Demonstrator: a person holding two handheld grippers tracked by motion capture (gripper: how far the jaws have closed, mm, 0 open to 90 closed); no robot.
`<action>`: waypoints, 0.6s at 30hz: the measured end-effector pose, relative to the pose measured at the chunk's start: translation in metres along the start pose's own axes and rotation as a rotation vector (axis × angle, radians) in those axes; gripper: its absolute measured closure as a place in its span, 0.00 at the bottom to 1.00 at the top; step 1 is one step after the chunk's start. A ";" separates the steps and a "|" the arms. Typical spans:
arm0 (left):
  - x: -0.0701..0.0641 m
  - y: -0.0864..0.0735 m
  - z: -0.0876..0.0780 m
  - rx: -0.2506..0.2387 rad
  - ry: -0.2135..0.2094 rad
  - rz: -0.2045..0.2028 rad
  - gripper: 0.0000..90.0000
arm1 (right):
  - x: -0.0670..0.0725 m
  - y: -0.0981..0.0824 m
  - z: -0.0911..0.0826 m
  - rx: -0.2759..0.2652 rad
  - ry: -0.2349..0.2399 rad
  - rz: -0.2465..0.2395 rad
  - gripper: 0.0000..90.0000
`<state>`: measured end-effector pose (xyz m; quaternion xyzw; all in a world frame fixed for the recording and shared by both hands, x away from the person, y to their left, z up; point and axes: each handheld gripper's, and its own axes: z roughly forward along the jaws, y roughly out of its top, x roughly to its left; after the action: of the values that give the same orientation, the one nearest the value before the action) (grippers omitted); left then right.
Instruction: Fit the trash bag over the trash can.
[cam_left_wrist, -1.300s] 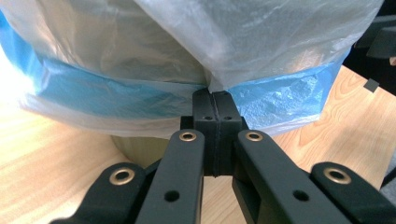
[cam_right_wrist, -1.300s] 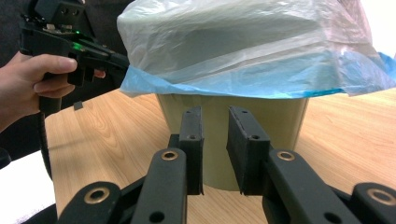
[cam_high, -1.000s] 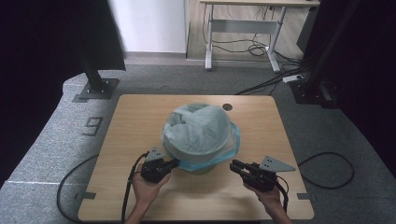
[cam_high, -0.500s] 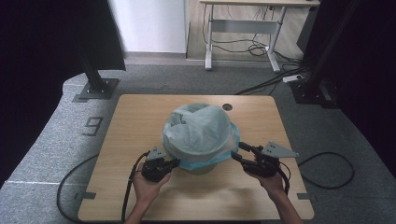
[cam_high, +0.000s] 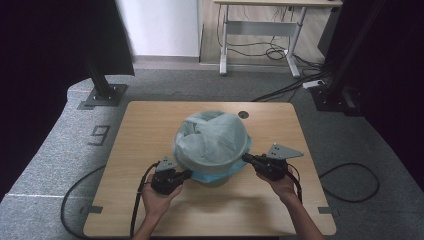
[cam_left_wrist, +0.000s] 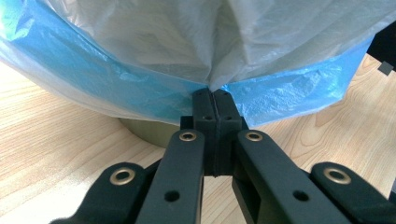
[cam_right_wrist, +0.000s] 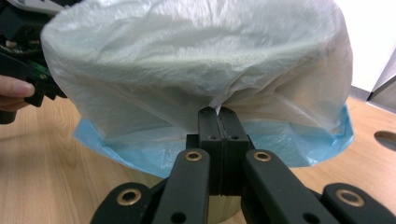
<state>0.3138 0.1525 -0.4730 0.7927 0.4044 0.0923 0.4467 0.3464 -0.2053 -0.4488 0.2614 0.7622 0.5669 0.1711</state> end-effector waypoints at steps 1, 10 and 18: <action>0.000 0.000 0.000 0.000 0.001 -0.002 1.00 | 0.000 0.000 0.000 0.000 0.000 0.000 0.99; 0.007 -0.005 0.010 0.039 0.002 -0.019 1.00 | 0.001 -0.051 0.023 0.107 0.033 0.082 0.99; 0.012 -0.009 0.018 0.066 0.002 -0.035 1.00 | -0.002 -0.066 0.032 0.145 0.029 0.106 0.99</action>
<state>0.3260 0.1525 -0.4929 0.7997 0.4213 0.0720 0.4216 0.3523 -0.1966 -0.5217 0.3048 0.7887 0.5224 0.1103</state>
